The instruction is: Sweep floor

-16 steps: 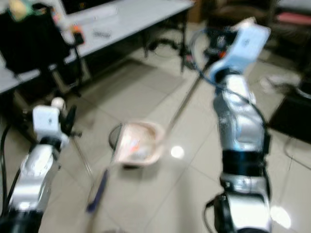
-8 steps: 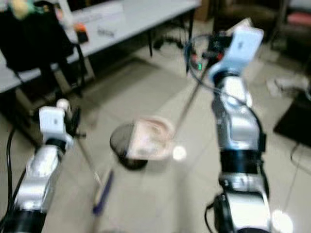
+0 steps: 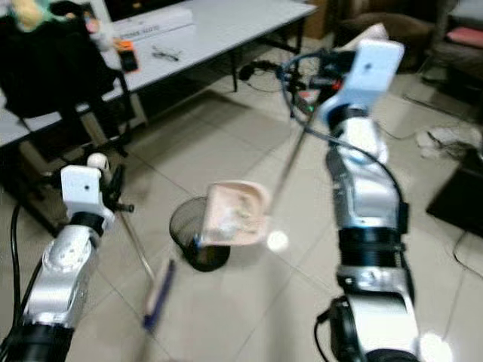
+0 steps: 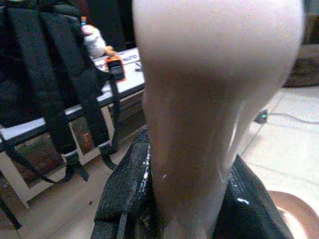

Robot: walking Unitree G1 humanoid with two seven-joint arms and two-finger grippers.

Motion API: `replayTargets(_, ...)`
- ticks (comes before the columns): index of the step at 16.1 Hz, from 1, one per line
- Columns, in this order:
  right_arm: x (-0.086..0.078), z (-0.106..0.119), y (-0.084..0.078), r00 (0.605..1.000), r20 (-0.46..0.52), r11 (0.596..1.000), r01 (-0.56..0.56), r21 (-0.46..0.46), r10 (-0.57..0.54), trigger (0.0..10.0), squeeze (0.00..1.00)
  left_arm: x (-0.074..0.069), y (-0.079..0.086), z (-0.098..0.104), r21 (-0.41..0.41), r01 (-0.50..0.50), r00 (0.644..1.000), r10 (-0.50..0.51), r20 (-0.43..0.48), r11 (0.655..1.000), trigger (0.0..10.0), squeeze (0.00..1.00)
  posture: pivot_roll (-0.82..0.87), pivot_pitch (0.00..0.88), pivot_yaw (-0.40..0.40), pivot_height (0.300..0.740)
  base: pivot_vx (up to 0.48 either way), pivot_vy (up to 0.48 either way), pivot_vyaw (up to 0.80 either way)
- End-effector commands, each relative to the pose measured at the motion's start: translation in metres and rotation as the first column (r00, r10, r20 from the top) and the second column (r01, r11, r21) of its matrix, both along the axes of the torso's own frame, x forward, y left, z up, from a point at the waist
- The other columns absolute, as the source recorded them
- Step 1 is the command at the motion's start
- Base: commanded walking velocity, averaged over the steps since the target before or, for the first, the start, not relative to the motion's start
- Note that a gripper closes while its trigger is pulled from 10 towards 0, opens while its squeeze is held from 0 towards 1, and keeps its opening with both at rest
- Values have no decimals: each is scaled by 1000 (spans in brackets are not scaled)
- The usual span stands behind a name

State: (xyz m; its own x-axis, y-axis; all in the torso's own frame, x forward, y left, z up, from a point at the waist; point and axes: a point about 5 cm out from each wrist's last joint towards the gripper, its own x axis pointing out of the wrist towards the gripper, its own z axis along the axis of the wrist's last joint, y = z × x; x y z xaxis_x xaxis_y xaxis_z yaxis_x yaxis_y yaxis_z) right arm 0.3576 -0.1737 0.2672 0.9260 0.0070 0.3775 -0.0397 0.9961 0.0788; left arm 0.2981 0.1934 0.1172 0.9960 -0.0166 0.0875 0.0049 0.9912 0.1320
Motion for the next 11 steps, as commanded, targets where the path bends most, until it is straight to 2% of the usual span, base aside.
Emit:
replayTargets(1, -3, 13, 12, 996, 77, 999, -43, 13, 42, 10000, 0, 2, 8, 11, 32, -27, 999, 26, 47, 999, 10000, 0, 0, 0, 73, 740, 341, 0, 0)
replayTargets(10, -4, 14, 13, 996, 86, 999, -36, 17, 35, 10000, 0, 3, 9, 11, 30, -24, 999, 22, 50, 999, 10000, 0, -2, 0, 73, 740, 346, 0, 0)
replayTargets(11, -4, 13, 13, 996, 82, 999, -36, 17, 34, 10000, 0, 3, 9, 11, 31, -22, 999, 21, 50, 999, 10000, 0, -2, 0, 75, 740, 345, 0, 469)
